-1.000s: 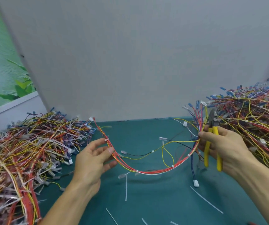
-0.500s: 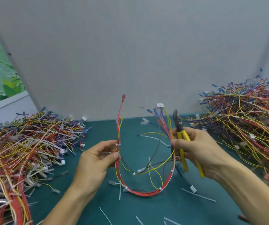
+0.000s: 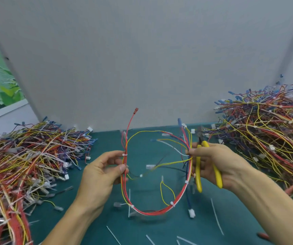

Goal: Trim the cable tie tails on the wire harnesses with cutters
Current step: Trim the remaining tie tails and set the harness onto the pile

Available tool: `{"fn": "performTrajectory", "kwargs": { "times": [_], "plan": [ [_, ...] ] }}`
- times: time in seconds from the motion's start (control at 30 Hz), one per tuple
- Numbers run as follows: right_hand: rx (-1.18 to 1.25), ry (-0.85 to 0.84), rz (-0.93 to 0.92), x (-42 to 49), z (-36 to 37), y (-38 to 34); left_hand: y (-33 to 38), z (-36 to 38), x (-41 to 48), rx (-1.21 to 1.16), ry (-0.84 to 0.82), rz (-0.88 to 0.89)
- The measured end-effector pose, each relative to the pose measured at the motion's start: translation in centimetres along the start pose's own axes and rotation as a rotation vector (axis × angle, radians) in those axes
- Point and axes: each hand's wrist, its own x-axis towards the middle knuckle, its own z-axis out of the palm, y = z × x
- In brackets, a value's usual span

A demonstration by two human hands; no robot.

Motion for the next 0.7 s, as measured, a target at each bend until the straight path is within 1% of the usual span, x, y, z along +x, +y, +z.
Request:
{"fn": "performTrajectory", "kwargs": {
  "times": [0.07, 0.13, 0.23, 0.37, 0.47, 0.57, 0.7],
  "plan": [
    [0.122, -0.003, 0.088, -0.1, -0.1, -0.4, -0.1, -0.1, 0.2, -0.046, 0.058, -0.053],
    [0.231, 0.004, 0.138, -0.2, -0.2, -0.7, -0.1, -0.2, 0.3, -0.087, 0.102, -0.107],
    [0.4, 0.064, 0.129, -0.2, -0.2, -1.0, -0.1, -0.2, 0.3, -0.125, 0.131, -0.173],
    [0.552, 0.131, 0.077, -0.1, -0.4, -1.4, -0.2, -0.2, 0.3, -0.091, 0.101, -0.248],
    [0.571, 0.166, 0.036, 0.1, -0.5, -1.7, -0.3, -0.3, 0.3, 0.012, 0.033, -0.278],
    [0.578, 0.173, 0.024, 0.0, -0.5, -1.7, -0.6, -0.4, 0.1, 0.187, -0.035, -0.236],
    [0.51, 0.171, 0.009, -0.3, -0.3, -1.6, -0.8, -0.4, 0.0, 0.214, -0.031, -0.26]
  ]
}}
